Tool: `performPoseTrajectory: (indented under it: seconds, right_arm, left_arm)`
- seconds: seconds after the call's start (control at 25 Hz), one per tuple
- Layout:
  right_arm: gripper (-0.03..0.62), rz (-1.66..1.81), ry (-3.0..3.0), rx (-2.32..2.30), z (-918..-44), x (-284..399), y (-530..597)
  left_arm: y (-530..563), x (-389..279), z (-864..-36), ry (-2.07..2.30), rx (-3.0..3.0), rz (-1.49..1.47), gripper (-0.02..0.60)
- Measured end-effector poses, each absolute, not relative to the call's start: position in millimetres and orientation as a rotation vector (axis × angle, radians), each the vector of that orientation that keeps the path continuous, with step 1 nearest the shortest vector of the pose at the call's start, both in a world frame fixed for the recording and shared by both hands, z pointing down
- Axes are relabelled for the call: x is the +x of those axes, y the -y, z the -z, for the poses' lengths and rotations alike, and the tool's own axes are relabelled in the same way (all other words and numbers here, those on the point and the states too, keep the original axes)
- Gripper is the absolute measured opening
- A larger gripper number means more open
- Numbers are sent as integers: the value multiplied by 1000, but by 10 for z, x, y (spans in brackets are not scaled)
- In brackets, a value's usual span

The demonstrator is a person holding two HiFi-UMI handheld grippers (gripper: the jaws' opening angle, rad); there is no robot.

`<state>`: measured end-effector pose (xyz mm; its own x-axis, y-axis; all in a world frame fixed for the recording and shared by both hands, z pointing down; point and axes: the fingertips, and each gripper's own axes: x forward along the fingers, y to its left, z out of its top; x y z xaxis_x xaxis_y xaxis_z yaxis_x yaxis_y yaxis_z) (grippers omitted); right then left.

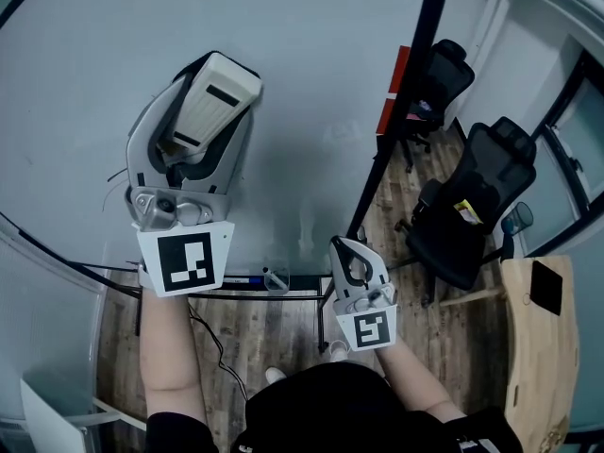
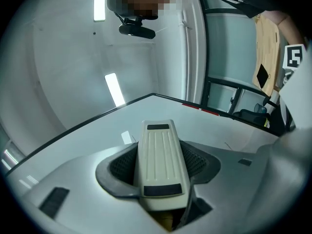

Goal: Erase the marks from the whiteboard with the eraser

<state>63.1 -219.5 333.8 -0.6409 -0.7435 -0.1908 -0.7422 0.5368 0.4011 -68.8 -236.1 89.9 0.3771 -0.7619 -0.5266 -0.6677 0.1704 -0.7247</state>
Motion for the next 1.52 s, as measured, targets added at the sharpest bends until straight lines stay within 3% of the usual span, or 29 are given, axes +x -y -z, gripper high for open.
performPoseTrajectory:
  seconds: [0.88,1.52]
  right_arm:
    - [29,694,2773,1249,-3495,404,1985]
    - [28,720,2765,1254,-3453,295,1906]
  left_arm:
    - [2352,-884,-2495,-1395,-1692,126,267]
    - [2304,-1112,-1822,-1271,-1631,121,270]
